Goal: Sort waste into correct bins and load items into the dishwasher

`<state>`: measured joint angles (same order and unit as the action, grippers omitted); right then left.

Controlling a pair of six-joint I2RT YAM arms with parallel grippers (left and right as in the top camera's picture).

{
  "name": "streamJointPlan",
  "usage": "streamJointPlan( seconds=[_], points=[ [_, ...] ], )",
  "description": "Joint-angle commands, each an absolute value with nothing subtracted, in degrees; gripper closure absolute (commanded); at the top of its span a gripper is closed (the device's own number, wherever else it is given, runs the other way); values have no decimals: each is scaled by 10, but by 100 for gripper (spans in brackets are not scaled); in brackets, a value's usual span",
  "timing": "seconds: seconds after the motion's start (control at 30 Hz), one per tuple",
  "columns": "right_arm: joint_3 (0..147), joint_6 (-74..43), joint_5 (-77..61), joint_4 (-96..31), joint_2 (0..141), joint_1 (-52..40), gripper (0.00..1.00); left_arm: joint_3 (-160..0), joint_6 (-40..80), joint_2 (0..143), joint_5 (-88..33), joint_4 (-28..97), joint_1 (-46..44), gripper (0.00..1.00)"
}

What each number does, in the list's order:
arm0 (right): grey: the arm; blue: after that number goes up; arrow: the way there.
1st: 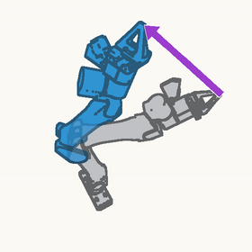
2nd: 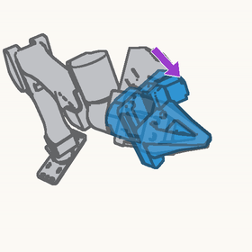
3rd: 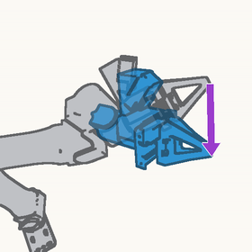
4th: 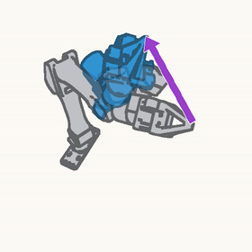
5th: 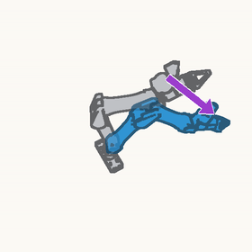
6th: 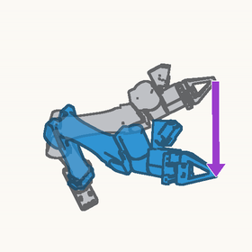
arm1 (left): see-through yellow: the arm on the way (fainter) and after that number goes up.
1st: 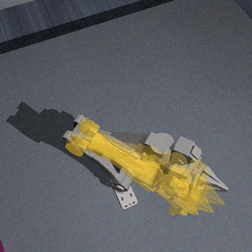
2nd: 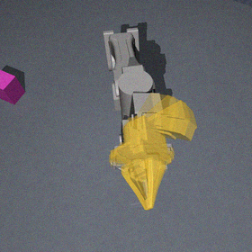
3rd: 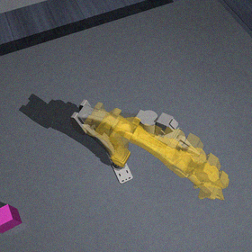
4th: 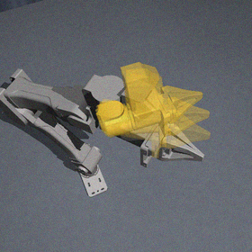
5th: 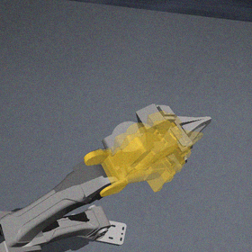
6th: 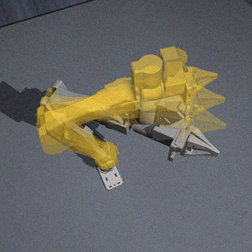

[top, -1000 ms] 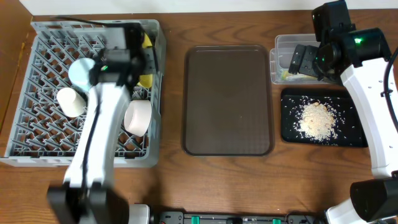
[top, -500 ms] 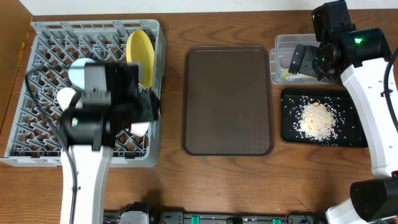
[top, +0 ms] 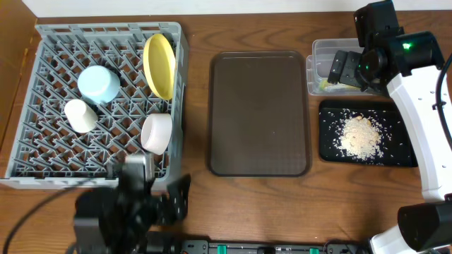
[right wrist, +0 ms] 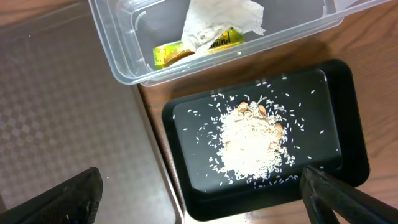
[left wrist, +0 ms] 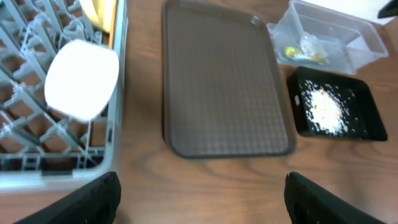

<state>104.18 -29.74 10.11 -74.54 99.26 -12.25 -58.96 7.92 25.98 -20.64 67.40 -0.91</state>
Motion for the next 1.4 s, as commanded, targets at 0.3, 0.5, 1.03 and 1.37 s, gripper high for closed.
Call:
streamJointPlan(
  seconds=[0.3,0.5,1.03,1.37],
  points=[
    [1044,-302,107,-746,987,-113,1,-584,91,204,-215,738,-8,10],
    [1044,-302,107,-746,987,-113,1,-579,85,204,-203,752,-8,7],
    [1044,-302,107,-746,987,-113,1,-298,17,105,-182,425,-10,5],
    [1044,-302,107,-746,987,-113,1,-130,17,1,-110,274,-10,5]
  ],
)
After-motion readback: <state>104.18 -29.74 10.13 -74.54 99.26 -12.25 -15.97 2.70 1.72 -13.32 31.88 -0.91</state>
